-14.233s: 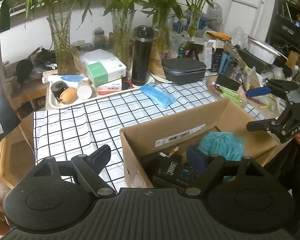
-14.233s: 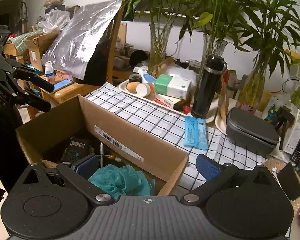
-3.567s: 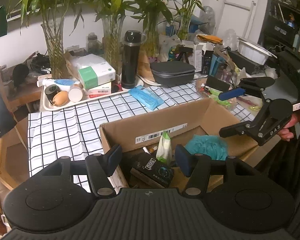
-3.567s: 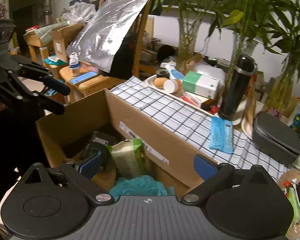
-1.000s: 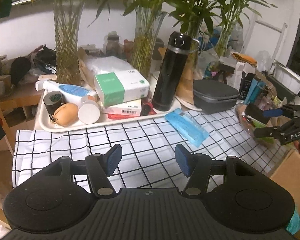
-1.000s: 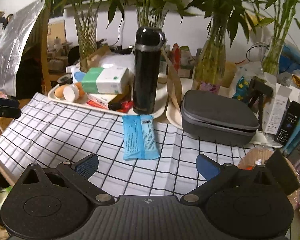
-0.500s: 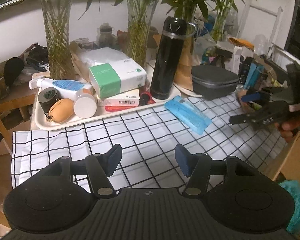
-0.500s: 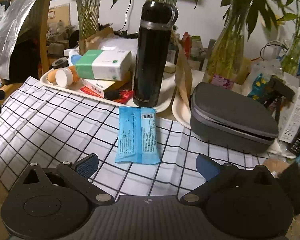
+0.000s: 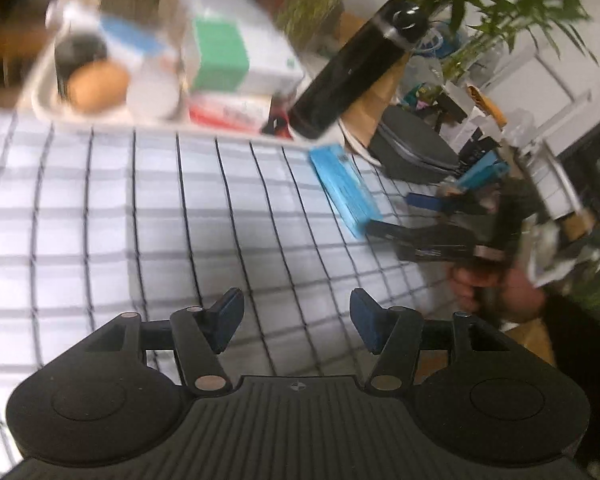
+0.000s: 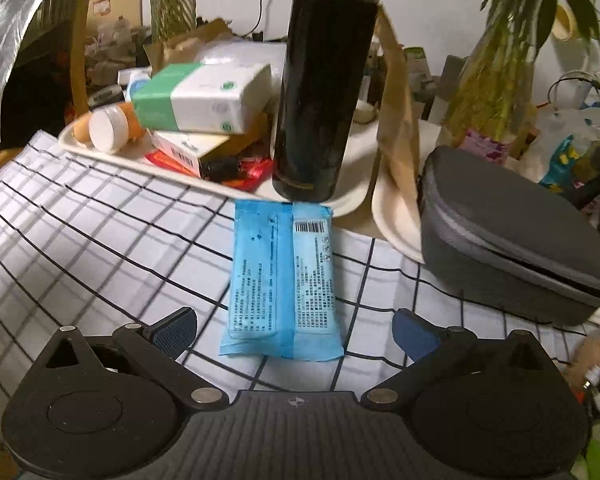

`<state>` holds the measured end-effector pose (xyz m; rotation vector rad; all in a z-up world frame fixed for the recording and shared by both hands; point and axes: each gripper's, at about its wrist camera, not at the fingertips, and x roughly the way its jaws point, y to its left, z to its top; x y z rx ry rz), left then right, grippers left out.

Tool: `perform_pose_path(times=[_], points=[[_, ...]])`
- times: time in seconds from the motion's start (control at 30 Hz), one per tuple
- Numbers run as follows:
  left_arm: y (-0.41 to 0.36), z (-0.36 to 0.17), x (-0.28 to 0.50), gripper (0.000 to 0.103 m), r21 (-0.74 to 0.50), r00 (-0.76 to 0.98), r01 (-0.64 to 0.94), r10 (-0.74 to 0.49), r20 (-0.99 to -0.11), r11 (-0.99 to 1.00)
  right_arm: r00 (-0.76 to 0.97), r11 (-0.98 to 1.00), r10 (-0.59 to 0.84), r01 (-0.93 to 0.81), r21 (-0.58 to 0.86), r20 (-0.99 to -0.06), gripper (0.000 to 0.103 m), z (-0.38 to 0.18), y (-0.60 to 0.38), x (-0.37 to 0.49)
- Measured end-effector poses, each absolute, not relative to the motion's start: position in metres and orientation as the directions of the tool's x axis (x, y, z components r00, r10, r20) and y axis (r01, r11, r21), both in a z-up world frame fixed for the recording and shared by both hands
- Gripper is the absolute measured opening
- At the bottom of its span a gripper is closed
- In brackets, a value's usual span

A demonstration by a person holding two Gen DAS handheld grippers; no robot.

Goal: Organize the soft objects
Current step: 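Lower right tool onto the blue packet and close on it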

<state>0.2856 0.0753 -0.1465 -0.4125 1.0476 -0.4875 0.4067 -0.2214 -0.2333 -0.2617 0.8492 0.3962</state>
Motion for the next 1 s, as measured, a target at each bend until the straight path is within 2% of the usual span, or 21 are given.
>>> perform_pose_path(times=[0.2,0.4,0.57,0.63,0.77,1.0], points=[[0.075,-0.16,0.291,0.058,-0.585,0.325,0.141,-0.596,-0.734,0.798,0.561,0.889,0.206,-0.45,-0.087,-0.802,0.103,-0.26,-0.216,0.423],[0.074,-0.171,0.295,0.058,-0.634,0.249,0.102,-0.636,-0.73,0.767,0.566,0.879,0.229,-0.47,-0.081,-0.792,0.103,-0.265,-0.208,0.433],[0.074,-0.175,0.296,0.058,-0.627,0.232,0.089,-0.628,-0.743,0.774,0.571,0.872,0.245,-0.483,-0.08,-0.783,0.102,-0.266,-0.199,0.437],[0.074,-0.176,0.295,0.058,-0.622,0.231,0.09,-0.623,-0.747,0.778,0.571,0.869,0.254,-0.489,-0.076,-0.781,0.094,-0.266,-0.196,0.438],[0.072,-0.174,0.294,0.058,-0.601,0.243,0.102,-0.606,-0.758,0.793,0.564,0.872,0.276,-0.487,-0.044,-0.779,0.072,-0.263,-0.195,0.441],[0.07,-0.173,0.295,0.058,-0.57,0.266,0.112,-0.578,-0.772,0.814,0.566,0.874,0.277,-0.484,-0.041,-0.776,0.066,-0.249,-0.202,0.437]])
